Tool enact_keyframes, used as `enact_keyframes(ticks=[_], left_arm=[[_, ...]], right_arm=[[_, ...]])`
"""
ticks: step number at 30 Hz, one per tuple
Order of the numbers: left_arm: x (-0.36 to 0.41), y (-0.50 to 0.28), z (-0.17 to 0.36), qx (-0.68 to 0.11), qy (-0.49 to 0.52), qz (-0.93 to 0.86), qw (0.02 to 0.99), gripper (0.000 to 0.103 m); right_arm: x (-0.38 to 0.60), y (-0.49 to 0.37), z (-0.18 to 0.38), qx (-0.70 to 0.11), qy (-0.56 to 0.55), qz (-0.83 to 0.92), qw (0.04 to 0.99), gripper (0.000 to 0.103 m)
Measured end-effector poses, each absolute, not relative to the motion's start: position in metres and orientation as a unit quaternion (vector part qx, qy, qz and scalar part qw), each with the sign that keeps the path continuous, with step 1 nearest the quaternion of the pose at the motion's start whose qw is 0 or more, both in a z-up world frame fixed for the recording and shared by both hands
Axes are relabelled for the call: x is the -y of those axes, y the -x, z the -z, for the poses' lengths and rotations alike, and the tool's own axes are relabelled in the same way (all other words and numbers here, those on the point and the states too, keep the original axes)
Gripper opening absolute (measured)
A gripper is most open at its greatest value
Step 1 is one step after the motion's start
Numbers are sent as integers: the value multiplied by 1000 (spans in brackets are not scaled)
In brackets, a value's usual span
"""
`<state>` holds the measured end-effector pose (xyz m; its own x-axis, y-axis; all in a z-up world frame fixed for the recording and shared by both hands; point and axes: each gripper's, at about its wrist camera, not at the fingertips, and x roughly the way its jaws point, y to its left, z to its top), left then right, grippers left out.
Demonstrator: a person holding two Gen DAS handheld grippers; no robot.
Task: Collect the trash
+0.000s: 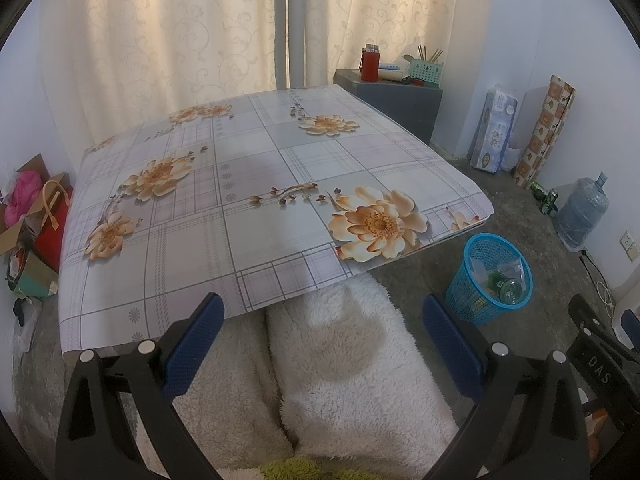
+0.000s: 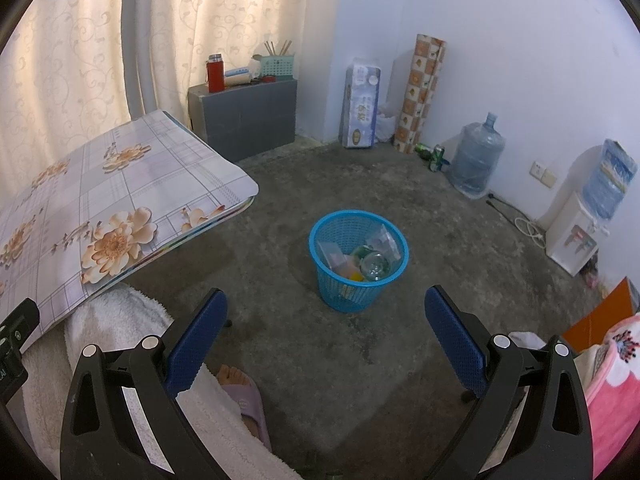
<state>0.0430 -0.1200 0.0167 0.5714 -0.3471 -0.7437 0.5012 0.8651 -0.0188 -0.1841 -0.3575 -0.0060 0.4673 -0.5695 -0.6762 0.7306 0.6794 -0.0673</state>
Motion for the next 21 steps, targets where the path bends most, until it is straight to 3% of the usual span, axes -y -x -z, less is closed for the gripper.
enact_keyframes(ticks=[21], left_arm=[[121, -44, -17, -396, -98, 241, 880, 97]], right_arm=[[361, 186, 6, -347, -115, 381, 849, 95]])
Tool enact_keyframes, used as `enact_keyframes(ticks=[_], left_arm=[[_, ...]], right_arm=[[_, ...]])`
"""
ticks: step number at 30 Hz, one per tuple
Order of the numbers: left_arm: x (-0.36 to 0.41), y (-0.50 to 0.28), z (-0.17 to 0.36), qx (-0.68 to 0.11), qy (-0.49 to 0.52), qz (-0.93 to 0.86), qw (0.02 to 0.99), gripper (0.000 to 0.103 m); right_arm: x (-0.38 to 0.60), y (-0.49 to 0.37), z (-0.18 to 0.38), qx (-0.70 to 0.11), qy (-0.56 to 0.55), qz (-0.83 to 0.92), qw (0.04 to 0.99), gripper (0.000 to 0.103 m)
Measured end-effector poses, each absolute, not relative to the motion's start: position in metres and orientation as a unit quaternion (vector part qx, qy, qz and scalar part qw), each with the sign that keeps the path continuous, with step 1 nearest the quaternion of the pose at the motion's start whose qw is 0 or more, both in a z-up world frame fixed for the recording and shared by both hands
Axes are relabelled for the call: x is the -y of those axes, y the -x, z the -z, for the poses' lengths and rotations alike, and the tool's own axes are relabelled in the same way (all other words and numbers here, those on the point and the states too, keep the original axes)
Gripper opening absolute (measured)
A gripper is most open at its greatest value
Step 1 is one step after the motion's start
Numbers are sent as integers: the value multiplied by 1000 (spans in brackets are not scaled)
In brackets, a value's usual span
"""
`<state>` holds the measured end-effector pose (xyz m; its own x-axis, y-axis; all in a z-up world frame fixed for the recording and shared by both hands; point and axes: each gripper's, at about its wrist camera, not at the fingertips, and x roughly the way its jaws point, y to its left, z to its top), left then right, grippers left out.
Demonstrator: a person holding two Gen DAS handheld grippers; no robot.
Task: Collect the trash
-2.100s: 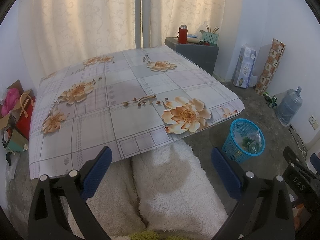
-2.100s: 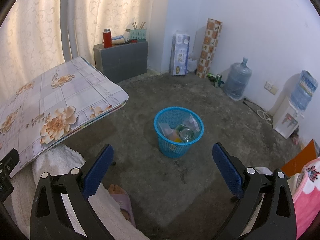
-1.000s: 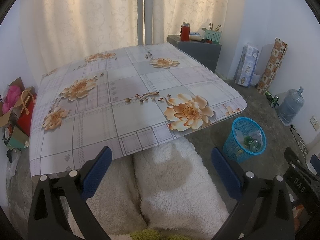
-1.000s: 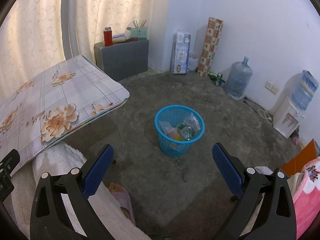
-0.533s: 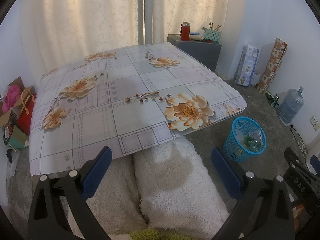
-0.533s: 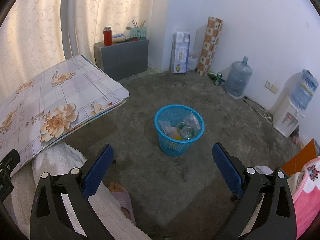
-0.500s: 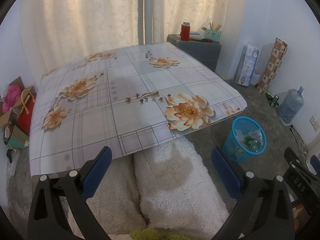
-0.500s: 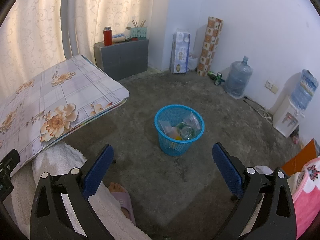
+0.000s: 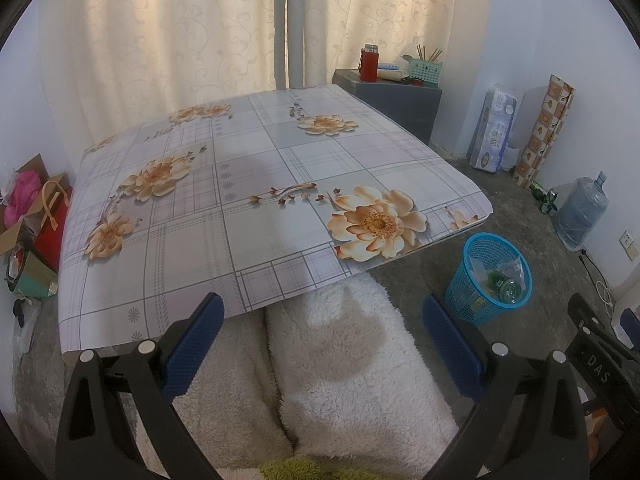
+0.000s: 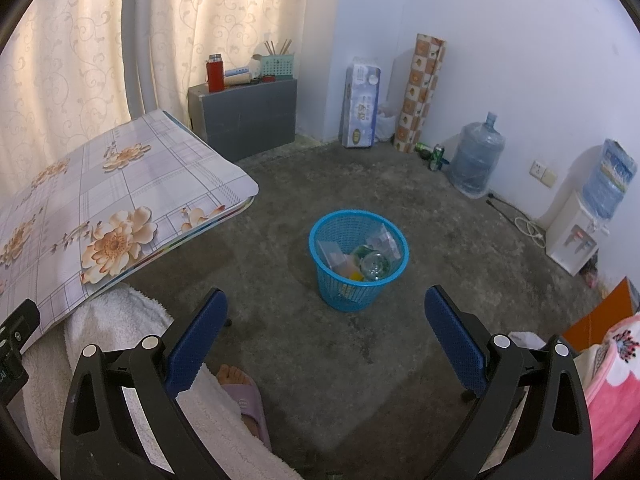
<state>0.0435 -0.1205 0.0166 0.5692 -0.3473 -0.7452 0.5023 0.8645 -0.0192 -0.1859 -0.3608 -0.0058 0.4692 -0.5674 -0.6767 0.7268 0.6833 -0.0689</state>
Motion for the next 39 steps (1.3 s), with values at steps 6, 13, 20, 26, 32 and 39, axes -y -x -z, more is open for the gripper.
enact_keyframes(ticks=[6, 13, 20, 26, 32, 39], left_arm=[[120, -43, -16, -397, -98, 241, 880, 97], [120, -42, -16, -397, -98, 241, 880, 97], [121, -41, -15, -397, -98, 241, 880, 97], [121, -41, -15, -398, -98, 241, 880, 97], [121, -40, -15, -398, -98, 241, 880, 97], [121, -42, -16, -398, -98, 241, 880, 97]], right_arm=[[361, 187, 5, -347, -116, 380, 849, 95], [362, 187, 5, -347, -116, 380, 849, 95], [365, 186, 5, -348, -114, 379, 850, 95], [365, 188, 4, -348, -113, 378, 851, 95], [366, 188, 5, -348, -114, 377, 851, 95], [366, 187, 5, -348, -114, 377, 851, 95]])
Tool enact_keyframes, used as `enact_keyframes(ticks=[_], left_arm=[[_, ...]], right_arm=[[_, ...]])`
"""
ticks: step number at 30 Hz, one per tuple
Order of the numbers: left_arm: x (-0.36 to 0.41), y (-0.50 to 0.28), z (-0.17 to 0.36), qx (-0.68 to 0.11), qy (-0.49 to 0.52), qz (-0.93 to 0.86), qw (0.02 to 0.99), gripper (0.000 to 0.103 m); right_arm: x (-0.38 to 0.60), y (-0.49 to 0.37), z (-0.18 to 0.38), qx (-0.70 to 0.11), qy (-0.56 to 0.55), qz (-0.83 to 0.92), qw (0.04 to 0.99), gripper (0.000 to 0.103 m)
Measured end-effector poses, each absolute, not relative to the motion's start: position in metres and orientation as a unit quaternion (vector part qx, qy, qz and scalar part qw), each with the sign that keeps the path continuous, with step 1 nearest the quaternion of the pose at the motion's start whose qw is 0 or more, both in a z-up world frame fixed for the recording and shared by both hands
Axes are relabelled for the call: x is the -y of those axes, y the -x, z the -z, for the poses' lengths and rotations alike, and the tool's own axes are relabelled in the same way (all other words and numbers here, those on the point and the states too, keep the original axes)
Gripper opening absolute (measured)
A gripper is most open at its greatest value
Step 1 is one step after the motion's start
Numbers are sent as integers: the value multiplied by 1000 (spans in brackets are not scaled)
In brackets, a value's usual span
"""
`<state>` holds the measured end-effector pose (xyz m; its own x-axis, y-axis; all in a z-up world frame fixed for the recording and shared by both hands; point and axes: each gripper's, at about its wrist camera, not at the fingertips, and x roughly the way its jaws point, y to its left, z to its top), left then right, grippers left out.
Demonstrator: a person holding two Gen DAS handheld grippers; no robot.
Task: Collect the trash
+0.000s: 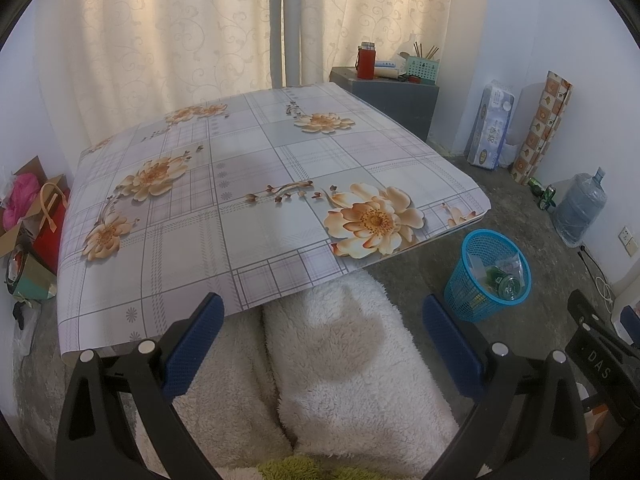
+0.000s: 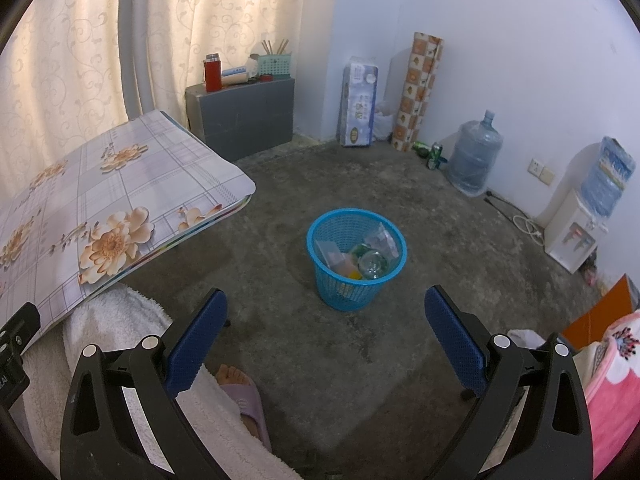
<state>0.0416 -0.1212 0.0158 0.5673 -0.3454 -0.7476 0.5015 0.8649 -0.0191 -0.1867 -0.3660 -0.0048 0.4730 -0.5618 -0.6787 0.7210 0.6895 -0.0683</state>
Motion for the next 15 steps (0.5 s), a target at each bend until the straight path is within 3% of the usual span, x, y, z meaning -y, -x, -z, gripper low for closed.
enact_keyframes(ticks=[15], left_arm=[[122, -39, -14, -397, -98, 242, 880, 97]], right_arm=[[366, 188, 5, -348, -115, 378, 850, 95]])
